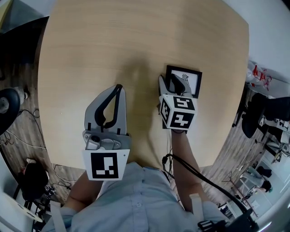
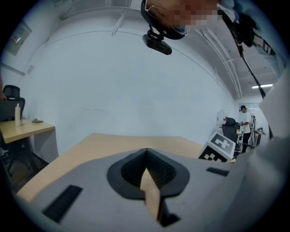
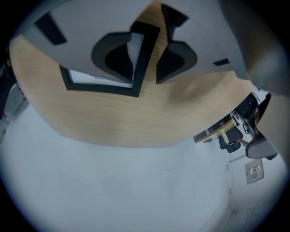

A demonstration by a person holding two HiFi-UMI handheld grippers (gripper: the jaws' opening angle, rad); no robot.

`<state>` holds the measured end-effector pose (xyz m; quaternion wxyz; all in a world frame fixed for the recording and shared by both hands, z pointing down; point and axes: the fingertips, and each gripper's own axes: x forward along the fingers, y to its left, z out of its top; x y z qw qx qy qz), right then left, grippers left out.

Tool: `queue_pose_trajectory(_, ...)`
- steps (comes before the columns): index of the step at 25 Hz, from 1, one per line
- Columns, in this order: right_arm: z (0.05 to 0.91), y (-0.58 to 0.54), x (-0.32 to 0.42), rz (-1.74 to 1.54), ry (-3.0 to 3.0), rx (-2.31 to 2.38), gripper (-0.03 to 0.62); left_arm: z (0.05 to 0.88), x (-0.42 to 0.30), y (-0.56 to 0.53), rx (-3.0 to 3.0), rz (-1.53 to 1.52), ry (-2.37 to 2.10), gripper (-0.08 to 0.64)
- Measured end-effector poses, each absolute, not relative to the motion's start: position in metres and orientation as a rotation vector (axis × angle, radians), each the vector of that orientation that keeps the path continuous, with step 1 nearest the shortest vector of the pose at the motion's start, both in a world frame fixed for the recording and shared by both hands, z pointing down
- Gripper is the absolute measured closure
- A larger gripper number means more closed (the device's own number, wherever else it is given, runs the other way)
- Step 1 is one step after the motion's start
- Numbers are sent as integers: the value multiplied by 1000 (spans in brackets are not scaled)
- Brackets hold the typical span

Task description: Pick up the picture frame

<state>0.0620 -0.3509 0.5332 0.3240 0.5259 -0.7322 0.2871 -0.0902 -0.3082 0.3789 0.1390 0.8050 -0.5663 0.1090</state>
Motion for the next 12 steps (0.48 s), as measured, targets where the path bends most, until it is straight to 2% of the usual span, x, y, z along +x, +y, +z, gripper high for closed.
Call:
queue_pose_trajectory(2,534,-352,62,751,-1903,1389,434,381,-94,-309,2323,318,-1637,558)
queue_pose_trajectory(5,534,-354,67,746,-1872,1411,484,383,-95,-311,2315,311,-1639,558)
queue_pose_trajectory(12,535,-353,64,697,-1833,1420,486,388,-97,-310,2297,305,-1634,558)
